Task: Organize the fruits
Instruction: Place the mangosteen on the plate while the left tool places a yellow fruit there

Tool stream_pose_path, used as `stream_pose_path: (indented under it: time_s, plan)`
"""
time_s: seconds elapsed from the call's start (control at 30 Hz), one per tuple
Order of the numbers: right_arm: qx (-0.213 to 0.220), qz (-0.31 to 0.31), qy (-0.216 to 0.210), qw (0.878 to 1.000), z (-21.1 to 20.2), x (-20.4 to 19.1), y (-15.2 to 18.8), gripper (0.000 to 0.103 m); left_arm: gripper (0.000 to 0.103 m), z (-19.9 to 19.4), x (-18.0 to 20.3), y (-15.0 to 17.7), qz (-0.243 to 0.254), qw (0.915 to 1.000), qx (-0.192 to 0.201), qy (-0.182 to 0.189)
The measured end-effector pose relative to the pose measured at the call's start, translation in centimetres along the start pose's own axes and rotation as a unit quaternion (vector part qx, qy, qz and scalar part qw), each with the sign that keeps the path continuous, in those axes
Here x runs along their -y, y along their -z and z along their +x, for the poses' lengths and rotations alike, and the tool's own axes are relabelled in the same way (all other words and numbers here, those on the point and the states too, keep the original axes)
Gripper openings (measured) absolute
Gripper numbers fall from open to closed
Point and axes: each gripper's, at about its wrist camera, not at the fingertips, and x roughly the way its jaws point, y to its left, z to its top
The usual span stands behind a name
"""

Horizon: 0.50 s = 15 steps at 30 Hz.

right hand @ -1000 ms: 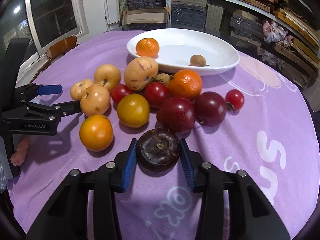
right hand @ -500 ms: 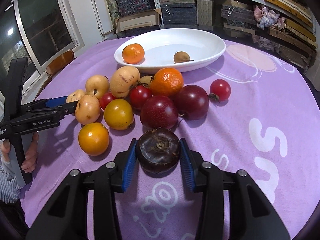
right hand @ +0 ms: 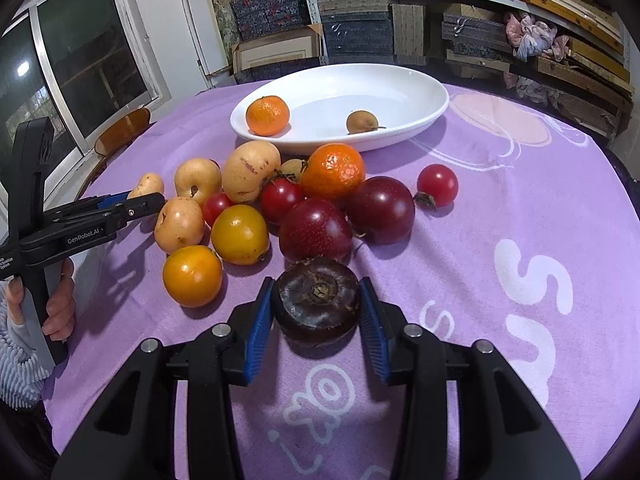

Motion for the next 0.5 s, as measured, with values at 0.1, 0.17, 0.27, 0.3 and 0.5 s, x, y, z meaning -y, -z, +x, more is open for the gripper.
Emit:
stream_pose_path:
  time_s: [0.1, 0.17, 0.27, 0.3, 0.5]
  plan:
    - [0.029, 0.005, -0.006, 1.000, -1.8, 0.2, -1.1, 0.041, 0.041, -1.1, -0.8, -1.4, -0.025, 0.9995, 0.005, 0.020]
    - [0.042, 0.001, 0.003, 0.999, -2.9, 0.4, -2.9, 0.041, 0.041, -1.4, -0.5, -3.2, -0.014, 0.9997, 0.006, 0.018]
    - [0.055, -0.008, 0.023, 0.998, -2.9, 0.6, -6.7, 0.041, 0.041, -1.1, 0.4, -6.7, 0.006, 0.9998, 0.017, 0.004]
    - [0.055, -0.009, 0.030, 0.998, -2.3, 0.6, -8.0, 0.041, 0.041, -0.6, 0.8, -8.1, 0.008, 0.9998, 0.019, 0.004]
    - [0.029, -0.001, 0.066, 0.997, 3.8, 1.7, -14.8, 0.041, 0.041, 5.8, 2.0, -14.9, -0.015, 0.9996, -0.023, 0.011]
